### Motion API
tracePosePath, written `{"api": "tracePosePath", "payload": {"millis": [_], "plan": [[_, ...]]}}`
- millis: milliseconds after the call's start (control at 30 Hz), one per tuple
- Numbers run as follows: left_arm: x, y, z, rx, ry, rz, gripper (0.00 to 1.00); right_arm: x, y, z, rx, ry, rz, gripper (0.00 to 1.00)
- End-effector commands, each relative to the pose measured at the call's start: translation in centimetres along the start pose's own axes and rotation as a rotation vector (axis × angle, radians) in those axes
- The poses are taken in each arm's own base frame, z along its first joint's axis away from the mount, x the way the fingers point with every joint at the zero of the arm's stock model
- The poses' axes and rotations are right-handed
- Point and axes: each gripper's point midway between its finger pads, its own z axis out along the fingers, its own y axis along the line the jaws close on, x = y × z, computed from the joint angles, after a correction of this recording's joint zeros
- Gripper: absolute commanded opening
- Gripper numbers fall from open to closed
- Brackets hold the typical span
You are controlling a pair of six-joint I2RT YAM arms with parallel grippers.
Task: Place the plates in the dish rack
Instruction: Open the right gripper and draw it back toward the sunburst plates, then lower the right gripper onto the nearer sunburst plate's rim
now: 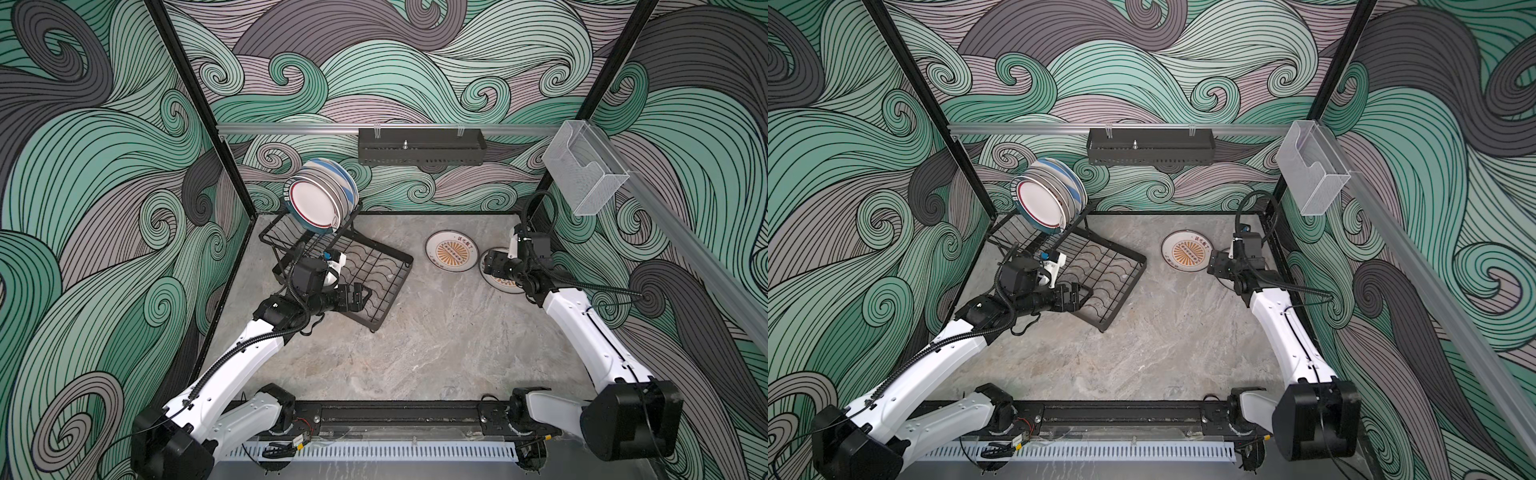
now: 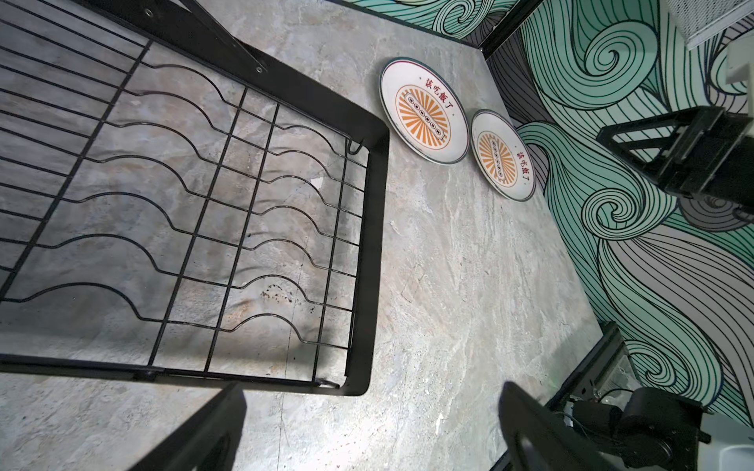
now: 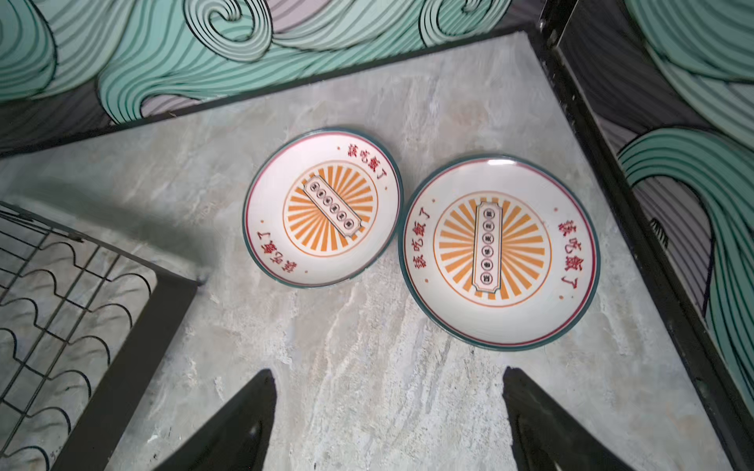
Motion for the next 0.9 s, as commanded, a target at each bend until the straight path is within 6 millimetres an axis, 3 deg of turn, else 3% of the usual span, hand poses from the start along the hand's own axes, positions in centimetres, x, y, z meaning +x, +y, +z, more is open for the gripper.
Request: {"api": "tracePosePath", "payload": {"millis": [0,367,600,867], "plan": [[-0.9,-1.3,-0.1,0.041,-0.012,0.037,0.99,0.2,-0.4,1.0,0.003,0.095,-0.005,0.89],[-1.2,-0.9,-0.7,0.009,-0.044,0.079,0.99,1.4,-0.9,7.2,0.058,0.371,-0.129,0.98],[-0.8,-0.7,-0.6,0.011,-0.044,0.068,0.98,3.2,0.8,10.9,-0.034,0.465,-0.101,0.99],[-0.4,-0.3,-1.0,-0.008,-0.044,0.062,0.99,4.1,0.6,13.0,-0.026,0.510,-0.099,1.00]]}}
